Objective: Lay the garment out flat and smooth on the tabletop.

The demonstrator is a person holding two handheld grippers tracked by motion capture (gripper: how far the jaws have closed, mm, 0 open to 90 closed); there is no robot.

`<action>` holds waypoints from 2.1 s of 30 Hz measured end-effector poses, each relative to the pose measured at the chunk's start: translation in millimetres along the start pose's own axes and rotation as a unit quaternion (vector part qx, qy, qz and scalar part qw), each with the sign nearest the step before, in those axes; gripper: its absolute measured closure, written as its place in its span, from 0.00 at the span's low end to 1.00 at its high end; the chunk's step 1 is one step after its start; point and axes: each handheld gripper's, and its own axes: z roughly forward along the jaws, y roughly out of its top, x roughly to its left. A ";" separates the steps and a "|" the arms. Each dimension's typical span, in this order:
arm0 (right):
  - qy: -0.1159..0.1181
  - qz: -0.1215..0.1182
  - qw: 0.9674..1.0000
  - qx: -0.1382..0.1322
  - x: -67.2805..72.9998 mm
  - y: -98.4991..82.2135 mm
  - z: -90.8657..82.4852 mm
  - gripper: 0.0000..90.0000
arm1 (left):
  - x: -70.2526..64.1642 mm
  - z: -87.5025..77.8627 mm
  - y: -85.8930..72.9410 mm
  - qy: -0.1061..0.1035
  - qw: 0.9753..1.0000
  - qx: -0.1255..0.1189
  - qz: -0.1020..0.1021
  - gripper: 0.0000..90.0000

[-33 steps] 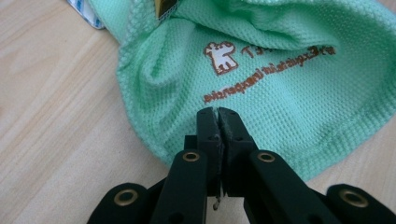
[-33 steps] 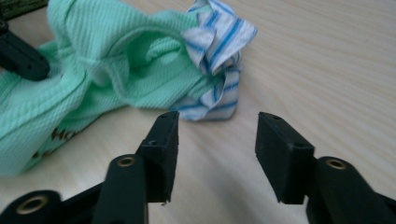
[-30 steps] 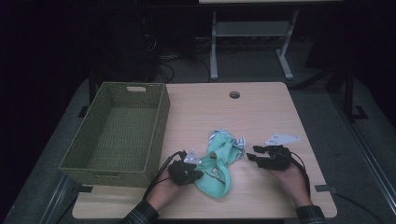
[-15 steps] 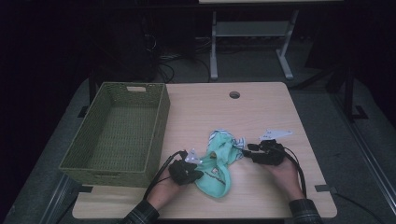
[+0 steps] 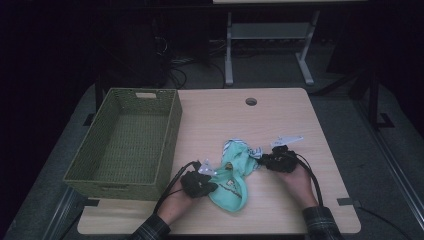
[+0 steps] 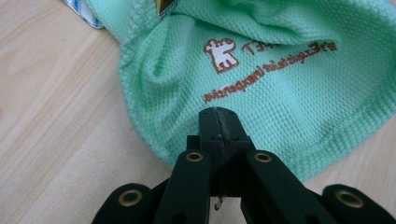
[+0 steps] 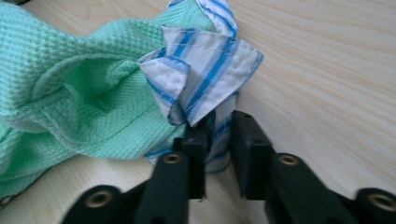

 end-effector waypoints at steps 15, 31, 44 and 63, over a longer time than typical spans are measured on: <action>-0.037 -0.017 0.999 -0.014 -5.1 1.8 -17.0 0.99 | 0.2 0.1 1.2 -0.001 1.000 0.003 0.003 1.00; -0.087 0.005 0.996 -0.033 -39.5 -6.1 -40.7 0.99 | -0.1 0.1 1.3 0.000 1.000 0.004 0.003 1.00; -0.098 0.014 0.995 -0.028 -43.5 -9.5 -42.9 0.85 | -0.1 0.3 1.5 0.000 1.000 0.003 0.003 1.00; -0.027 -0.002 0.999 -0.042 -1.6 -24.0 -74.3 0.99 | -0.3 0.3 1.8 0.002 1.000 0.005 0.003 1.00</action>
